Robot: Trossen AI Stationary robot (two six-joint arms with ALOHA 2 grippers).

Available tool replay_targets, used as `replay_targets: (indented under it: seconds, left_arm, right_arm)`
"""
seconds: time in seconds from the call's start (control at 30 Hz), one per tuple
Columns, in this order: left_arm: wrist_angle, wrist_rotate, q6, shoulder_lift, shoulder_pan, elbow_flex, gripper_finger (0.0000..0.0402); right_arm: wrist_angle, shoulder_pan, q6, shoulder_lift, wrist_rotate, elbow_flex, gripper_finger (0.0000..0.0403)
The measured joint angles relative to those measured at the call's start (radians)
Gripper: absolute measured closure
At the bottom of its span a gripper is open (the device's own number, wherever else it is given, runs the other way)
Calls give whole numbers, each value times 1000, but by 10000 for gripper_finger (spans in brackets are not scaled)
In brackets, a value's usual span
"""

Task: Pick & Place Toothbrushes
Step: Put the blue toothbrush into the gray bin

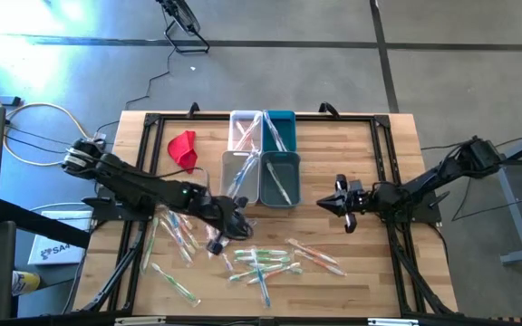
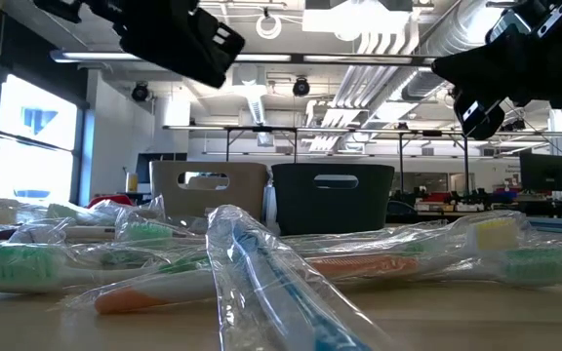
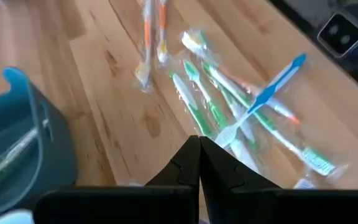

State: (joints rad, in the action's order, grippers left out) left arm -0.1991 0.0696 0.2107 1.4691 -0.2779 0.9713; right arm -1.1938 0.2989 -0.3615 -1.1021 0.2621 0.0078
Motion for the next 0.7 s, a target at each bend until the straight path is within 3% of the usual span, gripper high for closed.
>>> replay_targets:
  seconds: [0.27,0.4,0.7]
  left_arm:
    - [-222,2,203,146,-26,177,402]
    - [-217,3,290,173,-39,195,402]
    - [-99,-21,316,207,-36,198,383]
  right_arm:
    - [-8,0,-11,0,0,0,401]
    - [-8,0,-11,0,4,0,400]
    - [14,0,-34,0,27,-1,400]
